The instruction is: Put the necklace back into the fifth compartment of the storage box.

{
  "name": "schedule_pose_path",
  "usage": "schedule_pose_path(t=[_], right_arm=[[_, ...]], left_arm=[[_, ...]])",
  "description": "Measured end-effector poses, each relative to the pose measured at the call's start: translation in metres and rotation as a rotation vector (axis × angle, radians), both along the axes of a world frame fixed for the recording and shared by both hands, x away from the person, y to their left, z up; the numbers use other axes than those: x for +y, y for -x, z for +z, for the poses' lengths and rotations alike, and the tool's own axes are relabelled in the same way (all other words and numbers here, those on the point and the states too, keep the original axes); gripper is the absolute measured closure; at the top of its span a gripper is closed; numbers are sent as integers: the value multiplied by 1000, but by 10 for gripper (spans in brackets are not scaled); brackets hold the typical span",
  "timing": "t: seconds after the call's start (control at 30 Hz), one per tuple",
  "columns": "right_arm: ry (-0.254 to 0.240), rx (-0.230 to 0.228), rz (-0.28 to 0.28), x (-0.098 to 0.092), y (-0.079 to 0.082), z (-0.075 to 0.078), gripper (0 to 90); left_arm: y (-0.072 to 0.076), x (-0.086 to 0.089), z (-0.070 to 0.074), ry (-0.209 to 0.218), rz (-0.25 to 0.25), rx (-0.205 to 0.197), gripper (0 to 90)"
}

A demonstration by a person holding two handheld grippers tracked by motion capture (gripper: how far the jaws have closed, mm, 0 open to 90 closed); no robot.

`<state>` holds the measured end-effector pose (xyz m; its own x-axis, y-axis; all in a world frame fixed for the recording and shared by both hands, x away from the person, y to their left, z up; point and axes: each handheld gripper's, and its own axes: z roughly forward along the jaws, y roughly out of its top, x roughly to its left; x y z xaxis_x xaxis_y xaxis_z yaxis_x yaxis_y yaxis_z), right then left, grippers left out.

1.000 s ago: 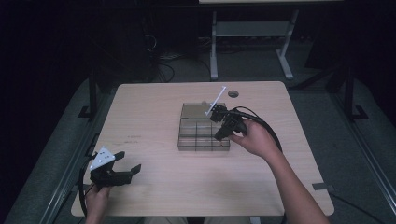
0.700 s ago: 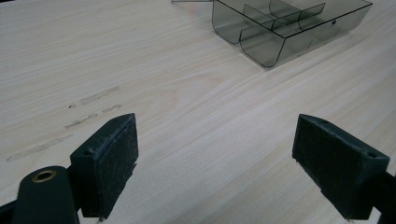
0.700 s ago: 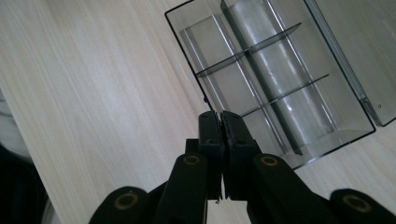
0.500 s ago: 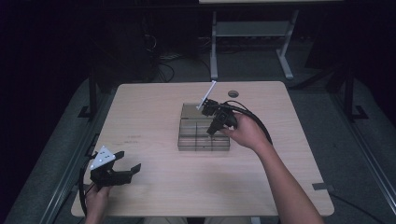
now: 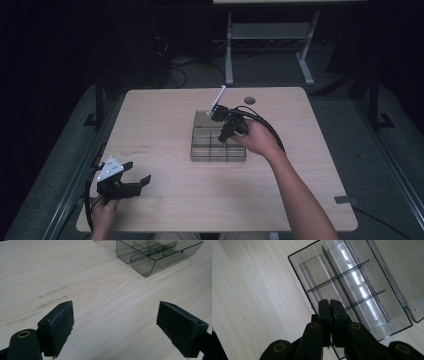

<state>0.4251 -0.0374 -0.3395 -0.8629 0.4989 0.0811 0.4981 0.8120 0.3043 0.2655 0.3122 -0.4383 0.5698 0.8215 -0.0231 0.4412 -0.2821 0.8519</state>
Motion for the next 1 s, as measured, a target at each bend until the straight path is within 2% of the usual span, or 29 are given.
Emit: schedule_pose_path(t=[0.2,0.83,1.0], right_arm=[[-4,4,-4,2,-7,-6,875],[23,33,-13,15,-19,-27,872],[7,44,-22,14,-23,-34,872]], left_arm=[[0,0,0,4,10,8,141],[0,0,1,-4,13,-5,141],[0,0,1,-3,17,-6,141]])
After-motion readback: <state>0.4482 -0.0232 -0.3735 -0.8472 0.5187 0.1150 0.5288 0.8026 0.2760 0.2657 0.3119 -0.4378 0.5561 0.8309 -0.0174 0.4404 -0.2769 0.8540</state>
